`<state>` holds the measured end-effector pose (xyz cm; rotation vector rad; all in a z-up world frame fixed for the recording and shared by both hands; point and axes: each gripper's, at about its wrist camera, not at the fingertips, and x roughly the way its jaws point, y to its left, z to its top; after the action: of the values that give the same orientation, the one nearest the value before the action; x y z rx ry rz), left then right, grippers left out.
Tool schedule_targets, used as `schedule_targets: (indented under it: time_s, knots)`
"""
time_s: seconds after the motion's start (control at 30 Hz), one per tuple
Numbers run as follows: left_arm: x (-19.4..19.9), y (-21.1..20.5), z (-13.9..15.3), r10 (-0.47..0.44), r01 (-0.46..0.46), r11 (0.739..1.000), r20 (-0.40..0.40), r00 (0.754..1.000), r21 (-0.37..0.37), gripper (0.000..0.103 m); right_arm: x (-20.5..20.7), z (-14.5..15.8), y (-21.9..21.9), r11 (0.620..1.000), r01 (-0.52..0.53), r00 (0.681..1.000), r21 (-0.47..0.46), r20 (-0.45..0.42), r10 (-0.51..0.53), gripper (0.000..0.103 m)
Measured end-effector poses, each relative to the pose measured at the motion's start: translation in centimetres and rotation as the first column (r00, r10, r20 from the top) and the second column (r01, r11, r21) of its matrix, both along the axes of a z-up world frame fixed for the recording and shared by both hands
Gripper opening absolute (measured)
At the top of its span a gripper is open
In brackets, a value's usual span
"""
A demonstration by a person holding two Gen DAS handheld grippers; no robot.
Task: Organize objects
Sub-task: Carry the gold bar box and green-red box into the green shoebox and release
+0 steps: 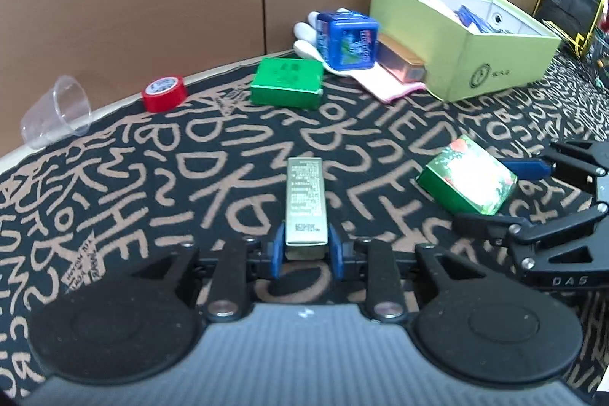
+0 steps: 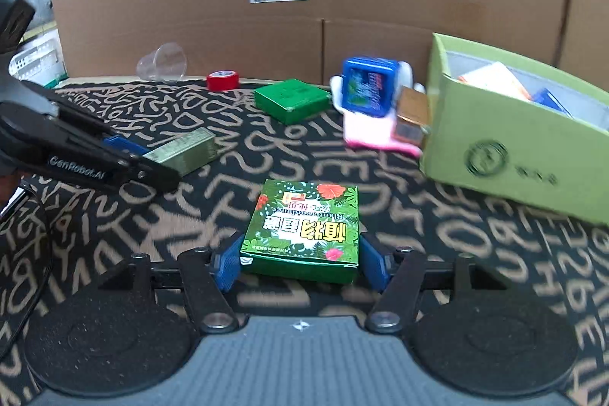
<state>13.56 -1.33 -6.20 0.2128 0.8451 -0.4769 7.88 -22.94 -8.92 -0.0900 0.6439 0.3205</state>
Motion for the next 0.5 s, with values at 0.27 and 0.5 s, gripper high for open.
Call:
schedule_targets:
  time_s: [0.27,0.5]
  knots:
    - [1.6,-1.6,0.1,0.027,-0.027,1.000,-0.013,1.000,0.012,0.028,0.5,-0.1,0.3,0.999,0.035,0.999,0.007,0.026,-0.035,0.075]
    - [1.7,-1.7,-0.1,0.026,-0.026,0.999,0.000,1.000,0.037,0.032,0.7,-0.6,0.4,0.999,0.046,0.999,0.016,0.021,-0.047,0.075]
